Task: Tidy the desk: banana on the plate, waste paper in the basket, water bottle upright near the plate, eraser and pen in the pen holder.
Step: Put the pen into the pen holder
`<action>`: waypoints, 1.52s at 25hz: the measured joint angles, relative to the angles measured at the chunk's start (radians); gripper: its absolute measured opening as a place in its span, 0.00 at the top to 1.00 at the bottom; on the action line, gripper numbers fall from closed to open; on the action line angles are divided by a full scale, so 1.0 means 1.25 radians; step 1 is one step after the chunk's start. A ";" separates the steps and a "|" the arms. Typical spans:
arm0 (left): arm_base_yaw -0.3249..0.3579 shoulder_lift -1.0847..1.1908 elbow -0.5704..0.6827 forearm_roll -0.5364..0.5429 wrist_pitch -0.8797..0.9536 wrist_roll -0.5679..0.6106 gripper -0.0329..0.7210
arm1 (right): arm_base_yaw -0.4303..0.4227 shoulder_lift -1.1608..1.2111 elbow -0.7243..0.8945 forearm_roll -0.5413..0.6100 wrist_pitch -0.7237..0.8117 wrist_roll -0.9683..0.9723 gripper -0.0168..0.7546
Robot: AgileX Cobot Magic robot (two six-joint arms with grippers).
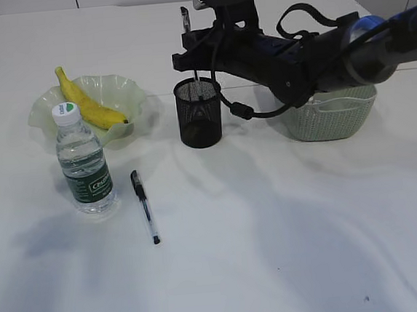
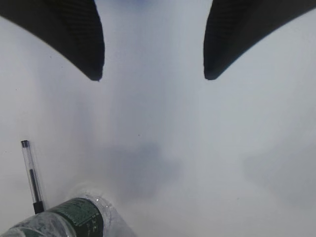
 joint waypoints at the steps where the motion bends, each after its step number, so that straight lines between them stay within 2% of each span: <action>1: 0.000 0.000 0.000 0.000 0.000 0.000 0.36 | 0.000 0.003 0.000 0.000 -0.008 0.000 0.91; 14: 0.000 0.000 0.000 0.000 0.000 0.000 0.37 | 0.000 0.024 0.000 0.000 -0.033 -0.001 0.91; 24: 0.000 0.000 0.000 0.000 0.000 0.000 0.37 | 0.000 0.024 0.000 0.000 -0.033 -0.003 0.74; 31: 0.000 0.000 0.000 0.000 0.000 0.000 0.37 | 0.000 0.024 0.000 0.000 -0.033 0.001 0.71; 35: 0.000 0.000 0.000 0.000 0.000 0.000 0.37 | 0.000 -0.009 0.000 0.000 -0.002 0.008 0.71; 38: 0.000 0.000 0.000 0.000 0.000 0.000 0.37 | 0.000 -0.056 0.000 0.000 0.077 0.014 0.71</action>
